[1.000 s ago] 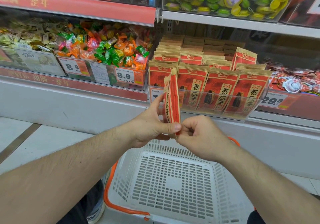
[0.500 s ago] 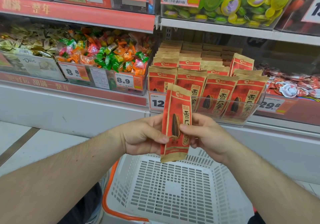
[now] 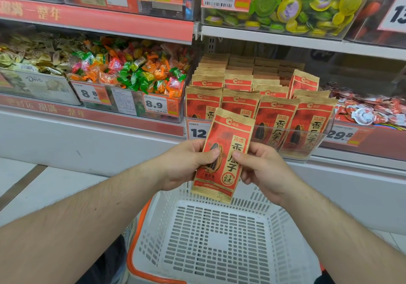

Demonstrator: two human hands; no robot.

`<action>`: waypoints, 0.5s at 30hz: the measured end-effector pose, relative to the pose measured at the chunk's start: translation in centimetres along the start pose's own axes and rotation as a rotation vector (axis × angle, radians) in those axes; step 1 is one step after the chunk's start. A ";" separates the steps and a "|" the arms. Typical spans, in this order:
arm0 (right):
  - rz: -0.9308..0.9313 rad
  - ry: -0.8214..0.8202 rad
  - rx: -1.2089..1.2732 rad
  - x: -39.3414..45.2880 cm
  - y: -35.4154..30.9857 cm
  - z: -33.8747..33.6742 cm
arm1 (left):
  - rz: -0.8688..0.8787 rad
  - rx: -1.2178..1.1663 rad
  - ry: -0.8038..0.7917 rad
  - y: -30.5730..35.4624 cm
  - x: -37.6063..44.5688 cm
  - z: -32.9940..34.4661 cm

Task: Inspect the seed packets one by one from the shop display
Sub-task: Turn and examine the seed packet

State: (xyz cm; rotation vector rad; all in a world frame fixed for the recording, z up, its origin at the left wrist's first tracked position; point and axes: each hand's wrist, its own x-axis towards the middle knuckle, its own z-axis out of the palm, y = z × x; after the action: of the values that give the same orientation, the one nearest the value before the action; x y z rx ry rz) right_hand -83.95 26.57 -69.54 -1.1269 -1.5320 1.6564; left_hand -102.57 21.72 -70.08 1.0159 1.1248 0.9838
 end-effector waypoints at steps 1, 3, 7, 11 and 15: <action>-0.006 0.004 0.024 0.0 -0.1 -0.1 | 0.023 0.050 0.034 0.3 0.2 0.0; -0.017 0.014 0.076 -0.1 -0.5 -0.2 | 0.106 0.154 0.112 1.0 0.5 0.2; -0.024 0.042 0.211 -0.3 -1.1 -0.5 | 0.264 0.337 0.250 2.6 1.7 0.6; -0.065 0.104 0.415 -0.2 -1.9 -1.0 | 0.383 0.178 0.327 5.6 2.8 1.8; -0.088 0.187 0.671 0.1 -3.5 -1.2 | 0.550 -0.054 0.510 9.1 3.6 1.7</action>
State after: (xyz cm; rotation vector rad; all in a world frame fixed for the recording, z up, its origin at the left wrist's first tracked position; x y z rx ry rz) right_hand -83.29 27.74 -66.05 -0.8007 -0.7912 1.7494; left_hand -101.23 27.18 -61.89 1.0860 1.2409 1.7789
